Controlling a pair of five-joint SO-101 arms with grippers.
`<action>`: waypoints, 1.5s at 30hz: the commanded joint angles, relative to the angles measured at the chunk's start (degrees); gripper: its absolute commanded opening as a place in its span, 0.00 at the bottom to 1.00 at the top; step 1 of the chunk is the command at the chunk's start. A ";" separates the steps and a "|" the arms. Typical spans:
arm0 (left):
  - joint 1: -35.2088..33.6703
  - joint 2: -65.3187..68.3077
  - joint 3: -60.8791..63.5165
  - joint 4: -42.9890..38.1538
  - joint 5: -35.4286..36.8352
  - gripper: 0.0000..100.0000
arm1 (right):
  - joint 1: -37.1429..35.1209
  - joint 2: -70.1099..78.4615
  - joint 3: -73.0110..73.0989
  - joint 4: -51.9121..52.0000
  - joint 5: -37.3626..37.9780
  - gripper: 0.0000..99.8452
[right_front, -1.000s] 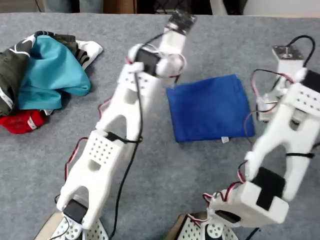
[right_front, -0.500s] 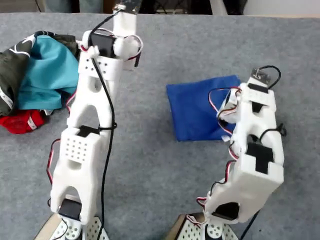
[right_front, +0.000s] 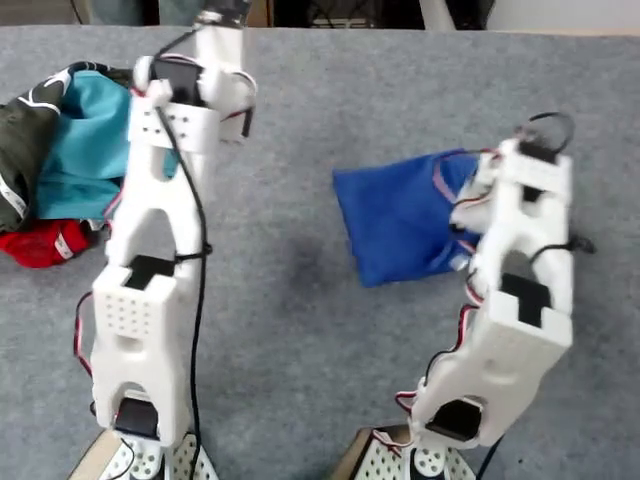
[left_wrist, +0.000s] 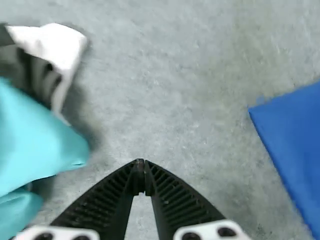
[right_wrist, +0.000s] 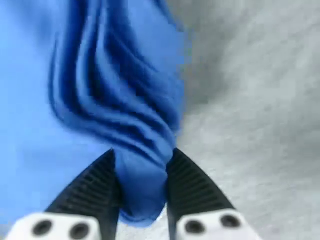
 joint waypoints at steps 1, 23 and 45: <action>-6.99 -5.89 -0.04 0.35 -0.62 0.03 | 7.30 0.40 -13.23 0.26 5.01 0.01; -44.62 6.86 -0.48 -14.42 -7.38 0.26 | 14.86 41.63 -74.77 -0.88 22.68 0.39; -37.85 5.98 -30.55 0.53 -3.43 0.03 | 1.85 24.13 -91.03 17.23 22.33 0.04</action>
